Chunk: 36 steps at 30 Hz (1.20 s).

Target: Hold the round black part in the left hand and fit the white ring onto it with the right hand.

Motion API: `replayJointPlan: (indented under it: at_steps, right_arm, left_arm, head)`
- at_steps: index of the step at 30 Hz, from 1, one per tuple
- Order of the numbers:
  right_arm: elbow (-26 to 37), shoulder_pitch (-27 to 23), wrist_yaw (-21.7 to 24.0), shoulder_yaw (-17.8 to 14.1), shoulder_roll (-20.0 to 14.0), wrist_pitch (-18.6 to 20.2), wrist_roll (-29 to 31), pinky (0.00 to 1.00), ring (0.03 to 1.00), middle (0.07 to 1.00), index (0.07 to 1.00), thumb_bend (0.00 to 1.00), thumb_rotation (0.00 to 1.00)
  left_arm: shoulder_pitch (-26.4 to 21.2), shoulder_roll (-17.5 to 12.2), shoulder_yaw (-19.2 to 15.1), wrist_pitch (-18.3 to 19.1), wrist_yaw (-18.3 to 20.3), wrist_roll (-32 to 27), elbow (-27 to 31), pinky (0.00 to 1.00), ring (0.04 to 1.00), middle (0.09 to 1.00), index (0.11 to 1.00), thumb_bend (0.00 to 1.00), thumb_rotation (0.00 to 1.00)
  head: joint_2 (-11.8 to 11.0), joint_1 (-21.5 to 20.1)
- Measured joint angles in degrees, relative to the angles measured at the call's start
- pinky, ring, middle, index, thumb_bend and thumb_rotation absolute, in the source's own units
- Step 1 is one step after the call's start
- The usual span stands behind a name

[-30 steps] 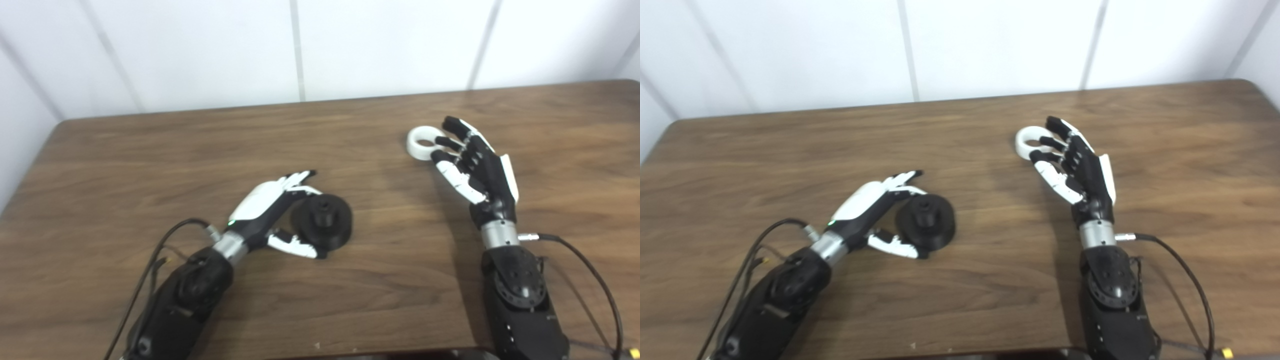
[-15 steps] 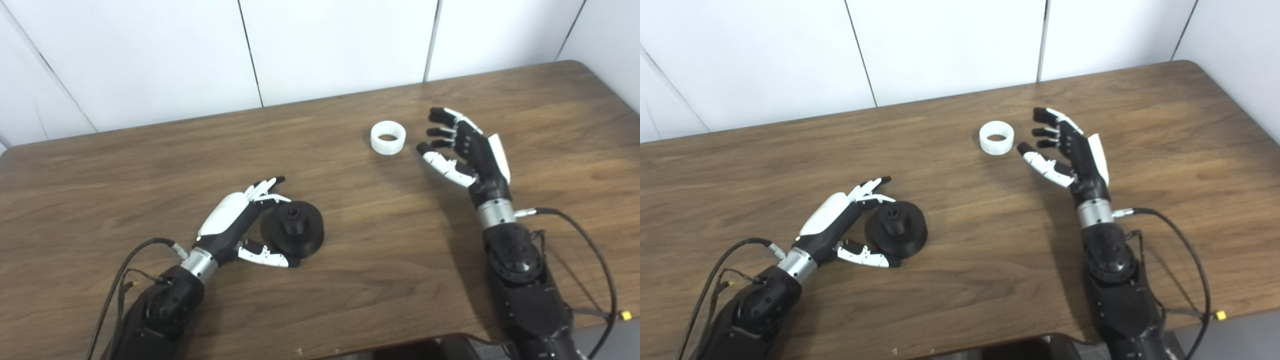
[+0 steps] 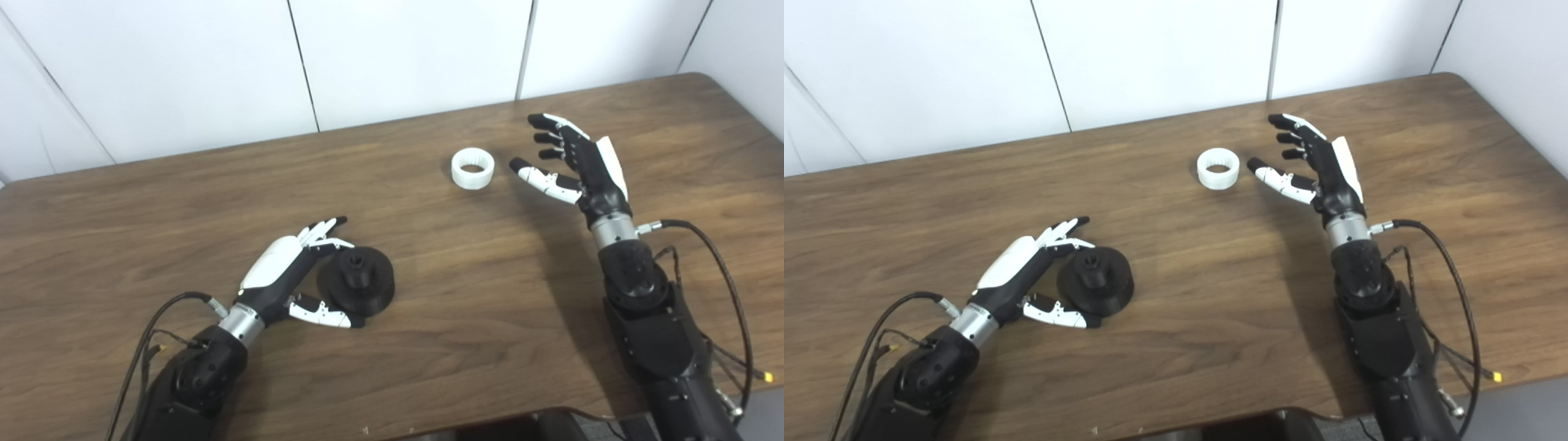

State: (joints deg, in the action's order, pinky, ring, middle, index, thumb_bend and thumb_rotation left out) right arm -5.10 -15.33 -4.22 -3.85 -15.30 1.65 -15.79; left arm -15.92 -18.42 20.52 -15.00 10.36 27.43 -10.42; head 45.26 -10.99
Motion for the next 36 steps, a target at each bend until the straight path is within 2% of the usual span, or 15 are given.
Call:
replayJointPlan:
  at_steps: [3, 9, 13, 17, 23, 29, 36]
  right_arm:
    - [-1.08, -1.34, 1.99, 2.07, -0.58, 2.35, -1.23, 0.77, 0.876, 0.893, 0.817, 0.70, 0.37]
    - [-2.31, -3.84, 5.15, 6.25, -2.16, 5.52, -3.71, 0.86, 0.947, 0.952, 0.863, 0.77, 0.47]
    - [-3.93, -5.33, 7.53, 8.61, -3.44, 7.90, -5.45, 0.86, 0.969, 0.991, 0.897, 0.86, 0.57]
    - [-4.45, -7.39, 9.82, 10.39, -4.44, 10.63, -6.63, 0.81, 0.969, 1.000, 0.908, 0.96, 0.61]
    - [-5.45, -10.15, 11.71, 12.22, -5.17, 13.38, -7.65, 0.79, 0.980, 1.000, 0.929, 1.00, 0.62]
    - [-6.45, -11.34, 11.99, 13.23, -5.19, 14.22, -8.21, 0.79, 0.983, 1.000, 0.968, 1.00, 0.57]
    - [-6.77, -11.75, 12.11, 13.94, -5.20, 14.59, -8.41, 0.79, 0.990, 1.000, 0.999, 1.00, 0.57]
  left_arm:
    - [0.02, 0.01, -0.07, -0.03, 0.03, -0.01, 0.00, 1.00, 1.000, 1.000, 0.683, 1.00, 0.37]
    - [0.08, 0.08, -0.14, -0.11, 0.02, -0.10, 0.00, 1.00, 1.000, 1.000, 0.682, 1.00, 0.36]
    - [0.14, 0.25, -0.22, -0.14, -0.01, -0.19, -0.01, 1.00, 1.000, 1.000, 0.679, 1.00, 0.36]
    - [0.23, 0.28, -0.47, -0.54, -0.20, -0.21, -0.37, 1.00, 1.000, 1.000, 0.679, 1.00, 0.36]
    - [0.31, 0.29, -0.58, -0.86, -0.27, -0.06, -0.43, 1.00, 1.000, 1.000, 0.679, 1.00, 0.37]
    - [0.48, 0.30, -0.81, -0.90, -0.30, -0.10, -0.43, 1.00, 1.000, 1.000, 0.679, 1.00, 0.36]
    - [0.56, 0.32, -0.93, -0.94, -0.29, -0.14, -0.42, 1.00, 1.000, 1.000, 0.676, 1.00, 0.36]
  head:
    - [-0.09, 0.18]
    - [-0.18, 0.35]
    - [-0.26, 0.53]
    - [-0.35, 0.70]
    - [-0.44, 1.23]
    - [-0.61, 1.41]
    - [-0.70, 1.76]
